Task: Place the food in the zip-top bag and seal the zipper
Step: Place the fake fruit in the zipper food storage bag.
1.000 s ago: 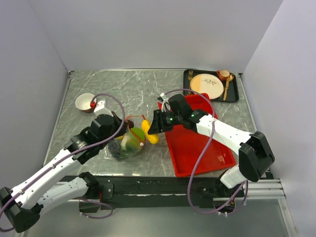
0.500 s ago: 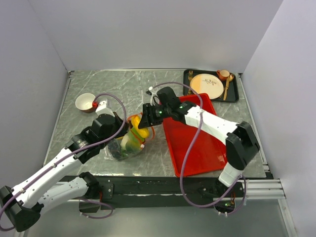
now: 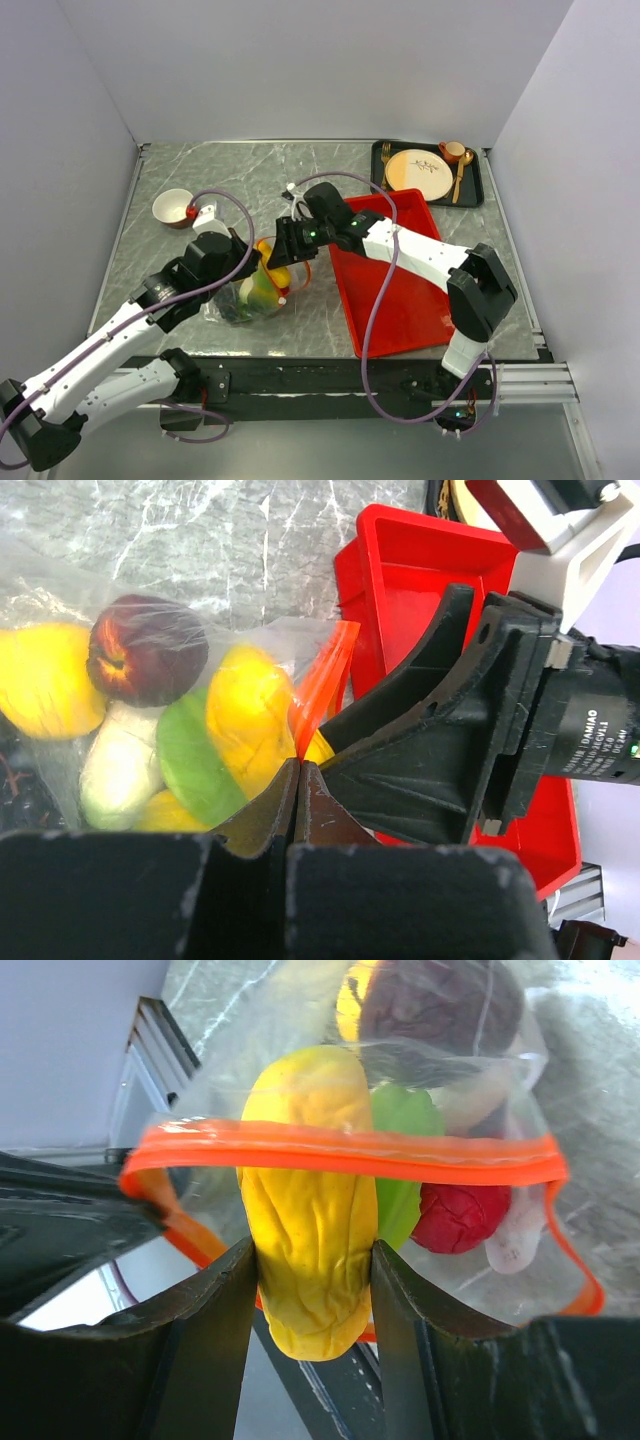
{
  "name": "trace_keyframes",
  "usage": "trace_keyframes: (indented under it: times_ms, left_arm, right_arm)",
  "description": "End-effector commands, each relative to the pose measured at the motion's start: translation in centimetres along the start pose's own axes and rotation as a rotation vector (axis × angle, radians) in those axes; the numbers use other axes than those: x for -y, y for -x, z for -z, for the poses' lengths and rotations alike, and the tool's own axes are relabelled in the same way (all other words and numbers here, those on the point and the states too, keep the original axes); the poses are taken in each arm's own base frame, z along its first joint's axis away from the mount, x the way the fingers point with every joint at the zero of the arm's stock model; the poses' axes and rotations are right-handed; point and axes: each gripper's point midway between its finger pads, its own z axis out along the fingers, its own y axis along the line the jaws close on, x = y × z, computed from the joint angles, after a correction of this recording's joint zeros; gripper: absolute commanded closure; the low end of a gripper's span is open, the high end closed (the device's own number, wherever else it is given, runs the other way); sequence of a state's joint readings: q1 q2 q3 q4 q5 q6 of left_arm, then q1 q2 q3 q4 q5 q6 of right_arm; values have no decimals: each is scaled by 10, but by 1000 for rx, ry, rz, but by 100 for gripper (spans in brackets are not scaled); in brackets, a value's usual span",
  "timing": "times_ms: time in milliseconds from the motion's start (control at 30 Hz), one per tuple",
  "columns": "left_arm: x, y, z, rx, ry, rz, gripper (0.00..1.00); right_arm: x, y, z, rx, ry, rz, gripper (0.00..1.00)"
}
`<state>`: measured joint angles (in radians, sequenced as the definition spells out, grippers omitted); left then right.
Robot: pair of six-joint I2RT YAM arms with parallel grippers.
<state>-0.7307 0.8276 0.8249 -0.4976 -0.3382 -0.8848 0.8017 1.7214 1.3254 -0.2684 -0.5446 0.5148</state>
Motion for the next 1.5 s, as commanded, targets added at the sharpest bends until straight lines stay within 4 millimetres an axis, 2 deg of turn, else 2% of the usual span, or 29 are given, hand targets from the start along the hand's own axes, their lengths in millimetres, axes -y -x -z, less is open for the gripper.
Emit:
trace_keyframes:
  times_ms: [0,133,433,633,733,767,900,1033,1267,1333,1467]
  left_arm:
    - [16,16,6,40,-46,12,99]
    - [15,20,9,58,-48,15,99]
    - [23,31,16,83,-72,34,99]
    - [19,39,24,122,-68,55,99]
    - [16,43,27,140,-59,67,99]
    - [14,42,27,142,-51,68,99]
    - [10,41,27,144,-36,77,99]
    - [7,42,28,154,-28,90,99]
    - [2,47,32,179,-6,100,99]
    - [0,48,33,183,-2,106,99]
    - [-1,49,35,192,-2,118,99]
  right_arm:
    - [-28,17,-2,42,84,27,58]
    - [-30,15,-7,42,95,6,57]
    - [-39,28,-17,103,120,-41,56]
    - [-30,17,-34,65,93,-43,49]
    - [-28,10,-36,57,90,-25,40]
    - [-31,12,-32,71,95,-5,33]
    - [-34,14,-20,98,91,46,23]
    - [-31,17,-6,137,41,76,18]
    - [-16,35,42,283,-147,119,14]
    - [-4,39,52,327,-214,104,13]
    - [28,28,53,289,-346,45,18]
